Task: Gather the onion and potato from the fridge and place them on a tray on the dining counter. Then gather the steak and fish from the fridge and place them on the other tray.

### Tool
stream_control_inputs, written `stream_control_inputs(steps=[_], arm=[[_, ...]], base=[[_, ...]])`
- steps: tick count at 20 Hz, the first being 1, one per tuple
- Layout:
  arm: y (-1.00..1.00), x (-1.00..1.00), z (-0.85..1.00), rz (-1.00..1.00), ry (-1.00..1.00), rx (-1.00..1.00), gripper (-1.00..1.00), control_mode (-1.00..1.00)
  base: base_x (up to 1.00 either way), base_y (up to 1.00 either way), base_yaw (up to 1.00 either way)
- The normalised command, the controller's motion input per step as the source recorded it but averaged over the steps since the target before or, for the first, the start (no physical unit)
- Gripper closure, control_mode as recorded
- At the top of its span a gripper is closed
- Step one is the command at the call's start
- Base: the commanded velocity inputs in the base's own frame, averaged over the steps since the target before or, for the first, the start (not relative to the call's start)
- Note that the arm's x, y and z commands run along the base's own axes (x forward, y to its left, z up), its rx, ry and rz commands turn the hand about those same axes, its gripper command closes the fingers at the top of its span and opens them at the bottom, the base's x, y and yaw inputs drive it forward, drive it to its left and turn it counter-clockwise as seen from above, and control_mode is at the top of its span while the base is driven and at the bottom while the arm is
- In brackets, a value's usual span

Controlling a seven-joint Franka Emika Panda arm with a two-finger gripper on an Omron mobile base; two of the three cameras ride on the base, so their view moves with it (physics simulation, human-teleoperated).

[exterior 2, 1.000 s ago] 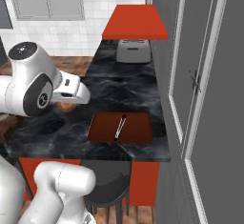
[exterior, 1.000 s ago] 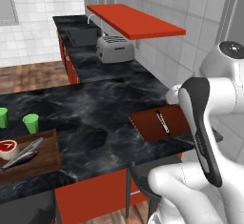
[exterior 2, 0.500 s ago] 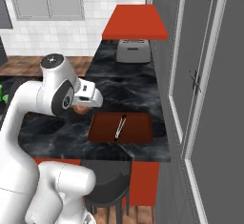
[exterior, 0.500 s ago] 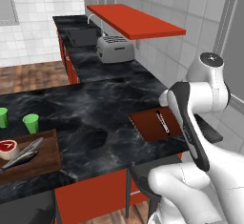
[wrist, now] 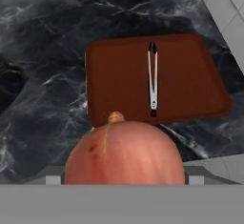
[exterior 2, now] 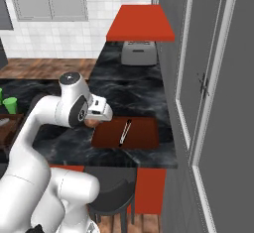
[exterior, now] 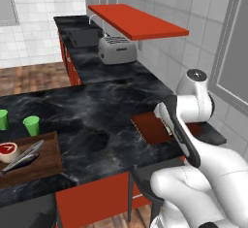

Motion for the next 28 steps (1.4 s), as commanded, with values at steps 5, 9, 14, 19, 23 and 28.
stream_control_inputs(steps=[5, 9, 14, 19, 23, 28], arm=[[0.00, 0.47, -0.50, 0.00, 0.11, 0.00, 1.00, -1.00], [0.00, 0.44, -0.42, 0.00, 0.11, 0.00, 1.00, -1.00], [0.00, 0.48, -0.36, 0.00, 0.06, -0.01, 1.00, -1.00], [0.00, 0.40, -0.37, 0.00, 0.03, -0.01, 1.00, -1.00], [0.00, 0.32, -0.42, 0.00, 0.03, 0.00, 1.00, -1.00], [0.00, 0.23, -0.43, 0.00, 0.03, -0.01, 1.00, -1.00]], base=[[0.00, 0.00, 0.00], [0.00, 0.00, 0.00], [0.00, 0.00, 0.00], [0.00, 0.00, 0.00], [0.00, 0.00, 0.00], [0.00, 0.00, 0.00]])
